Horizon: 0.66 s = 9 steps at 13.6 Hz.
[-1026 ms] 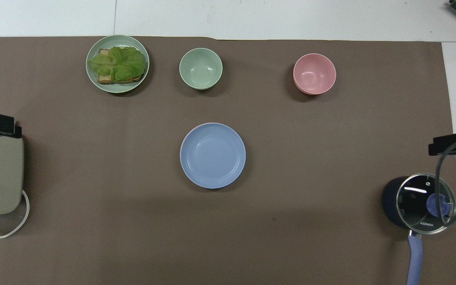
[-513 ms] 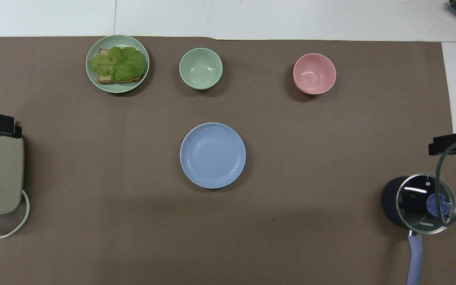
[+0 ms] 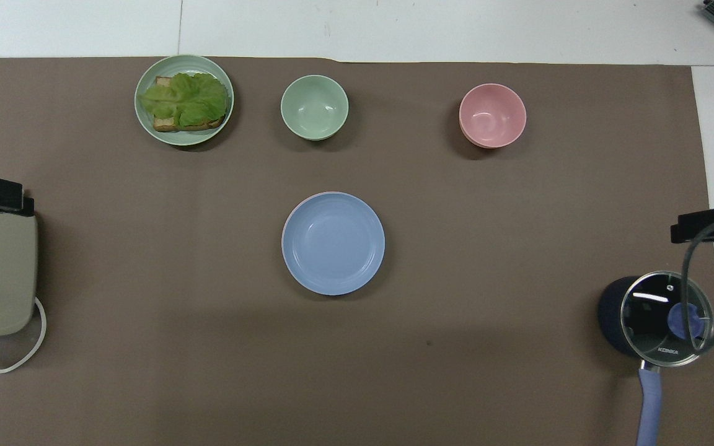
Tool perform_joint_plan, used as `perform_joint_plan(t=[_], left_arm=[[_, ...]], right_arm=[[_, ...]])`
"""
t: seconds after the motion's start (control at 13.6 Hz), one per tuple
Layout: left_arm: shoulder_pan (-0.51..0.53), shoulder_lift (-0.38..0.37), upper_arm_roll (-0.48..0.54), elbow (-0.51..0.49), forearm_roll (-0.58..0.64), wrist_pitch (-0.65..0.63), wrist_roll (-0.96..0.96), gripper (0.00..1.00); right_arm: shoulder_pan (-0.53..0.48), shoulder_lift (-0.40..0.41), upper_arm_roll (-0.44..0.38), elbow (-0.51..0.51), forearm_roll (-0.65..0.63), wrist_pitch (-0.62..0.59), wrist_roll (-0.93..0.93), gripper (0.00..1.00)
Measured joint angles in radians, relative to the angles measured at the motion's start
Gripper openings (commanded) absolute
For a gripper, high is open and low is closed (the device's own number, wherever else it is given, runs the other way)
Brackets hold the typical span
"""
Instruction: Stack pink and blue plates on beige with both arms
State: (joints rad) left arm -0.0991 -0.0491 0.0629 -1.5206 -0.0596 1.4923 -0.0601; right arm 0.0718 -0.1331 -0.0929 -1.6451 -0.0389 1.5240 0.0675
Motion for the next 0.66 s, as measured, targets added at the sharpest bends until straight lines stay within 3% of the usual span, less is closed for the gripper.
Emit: perform_joint_plan(t=[0.66], left_arm=[[0.000,0.000,0.000,0.000,0.000,0.000,0.000,1.00]], right_arm=[[-0.011,0.027,-0.008,0.001,0.000,0.018,0.000,1.00]])
